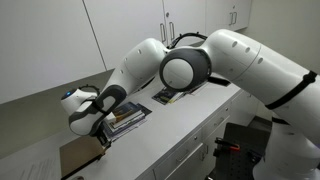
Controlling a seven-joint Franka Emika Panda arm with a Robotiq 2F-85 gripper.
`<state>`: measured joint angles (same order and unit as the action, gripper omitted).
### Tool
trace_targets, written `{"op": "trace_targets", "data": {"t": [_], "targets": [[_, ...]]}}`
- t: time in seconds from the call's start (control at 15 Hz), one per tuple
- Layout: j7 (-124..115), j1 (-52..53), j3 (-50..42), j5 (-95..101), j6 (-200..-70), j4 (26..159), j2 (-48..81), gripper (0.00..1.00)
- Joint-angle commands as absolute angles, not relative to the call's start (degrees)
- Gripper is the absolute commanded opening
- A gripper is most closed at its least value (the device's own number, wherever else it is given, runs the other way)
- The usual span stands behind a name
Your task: Put the pen in the mug on the counter
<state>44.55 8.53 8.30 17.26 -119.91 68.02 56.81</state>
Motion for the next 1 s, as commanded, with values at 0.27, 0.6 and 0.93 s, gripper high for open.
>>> {"op": "trace_targets", "data": {"t": [0.27, 0.6, 0.93], "targets": [[37.43, 5.39, 7.67, 18.62, -130.91, 93.89, 43.38, 0.04], [40.2, 3.45, 8.15, 20.93, -132.26, 103.16, 37.9, 0.04], [45.34, 1.24, 9.11, 20.57, -130.54, 106.74, 35.86, 0.04]]}}
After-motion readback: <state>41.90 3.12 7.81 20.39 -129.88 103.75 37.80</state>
